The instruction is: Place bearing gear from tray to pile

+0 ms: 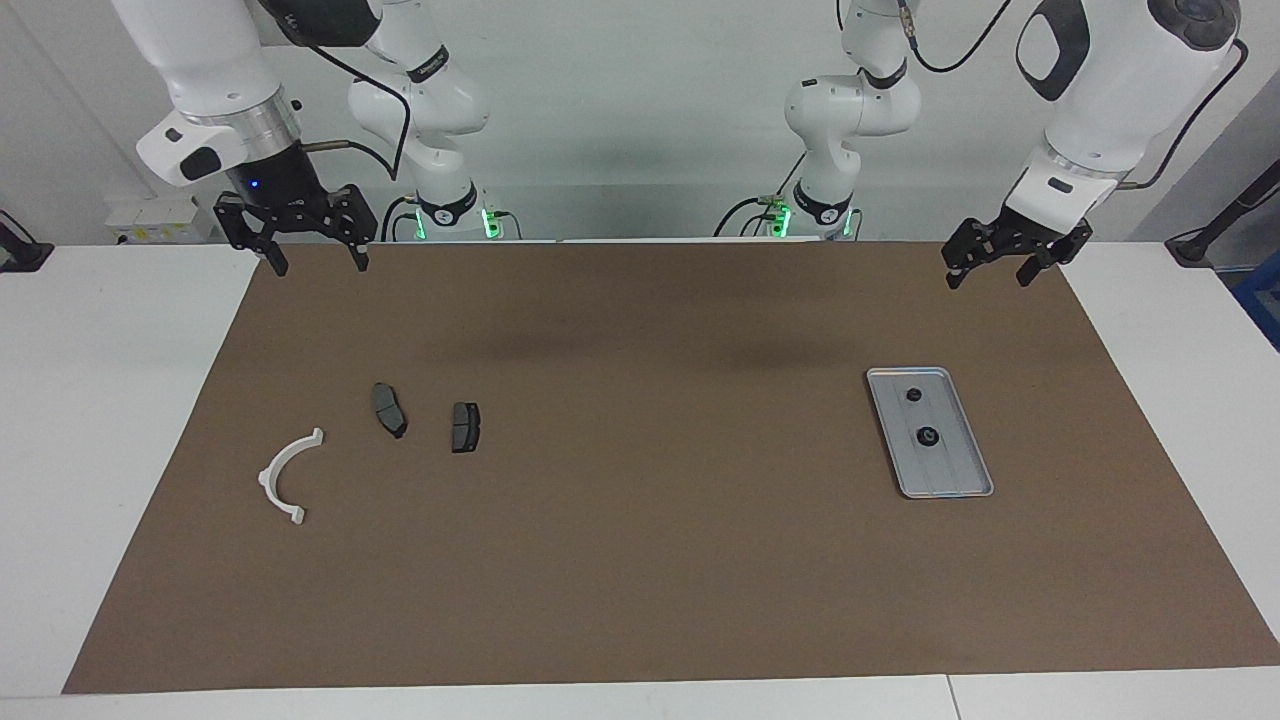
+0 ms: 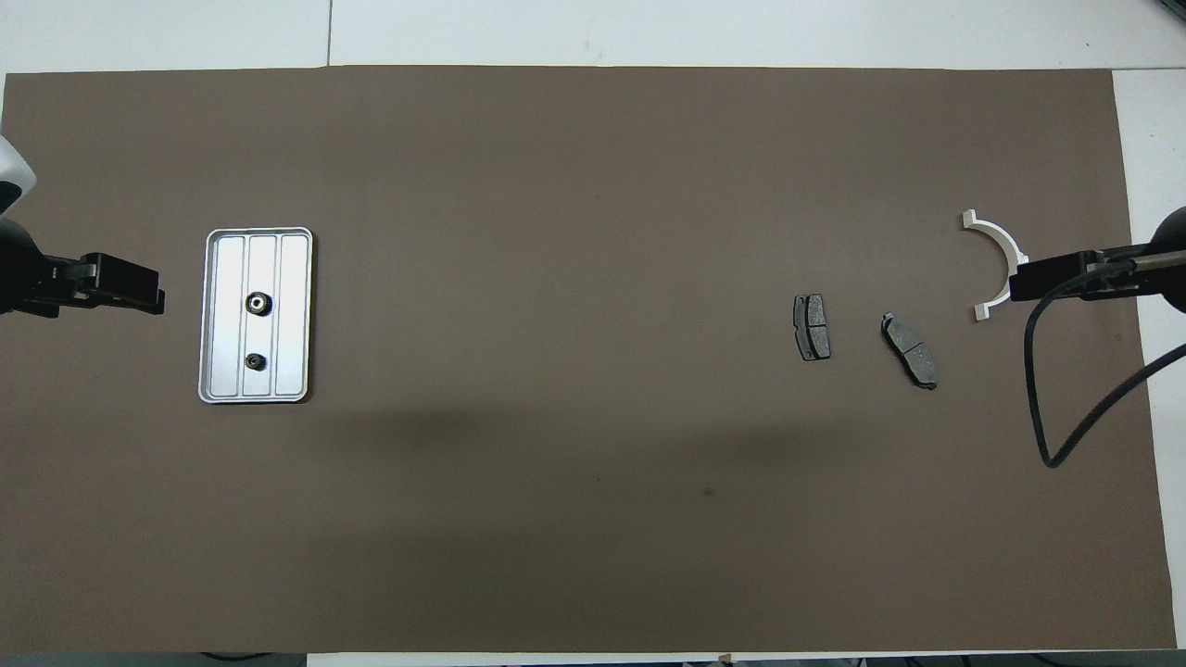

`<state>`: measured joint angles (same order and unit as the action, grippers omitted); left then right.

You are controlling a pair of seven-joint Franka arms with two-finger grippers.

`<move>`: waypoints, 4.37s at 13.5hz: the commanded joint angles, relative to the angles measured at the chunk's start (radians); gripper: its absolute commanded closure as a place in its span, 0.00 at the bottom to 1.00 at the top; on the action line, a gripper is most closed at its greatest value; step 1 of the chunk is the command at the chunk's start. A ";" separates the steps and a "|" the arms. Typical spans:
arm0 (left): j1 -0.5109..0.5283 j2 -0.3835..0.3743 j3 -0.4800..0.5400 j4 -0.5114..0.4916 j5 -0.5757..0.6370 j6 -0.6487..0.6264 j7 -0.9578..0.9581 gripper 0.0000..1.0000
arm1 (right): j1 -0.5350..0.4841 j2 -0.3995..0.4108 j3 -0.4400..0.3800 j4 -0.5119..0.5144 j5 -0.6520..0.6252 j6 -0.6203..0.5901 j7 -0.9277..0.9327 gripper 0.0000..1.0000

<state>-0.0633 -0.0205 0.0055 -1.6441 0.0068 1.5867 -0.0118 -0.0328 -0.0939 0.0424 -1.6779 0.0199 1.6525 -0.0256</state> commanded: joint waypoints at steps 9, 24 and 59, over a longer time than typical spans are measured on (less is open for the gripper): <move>0.025 -0.045 0.034 -0.138 -0.001 0.215 -0.051 0.00 | -0.007 -0.015 0.002 -0.019 -0.006 0.015 0.010 0.00; 0.040 0.318 0.037 -0.342 0.004 0.754 0.001 0.08 | -0.004 -0.021 0.002 -0.019 0.009 -0.002 0.006 0.00; -0.114 0.404 0.030 -0.063 -0.033 0.489 -0.395 1.00 | 0.034 -0.055 0.022 -0.028 0.023 -0.004 0.006 0.00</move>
<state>-0.0846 0.3204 0.0232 -1.9039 -0.0183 2.2251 -0.2526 0.0036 -0.1241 0.0647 -1.6802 0.0251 1.6492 -0.0253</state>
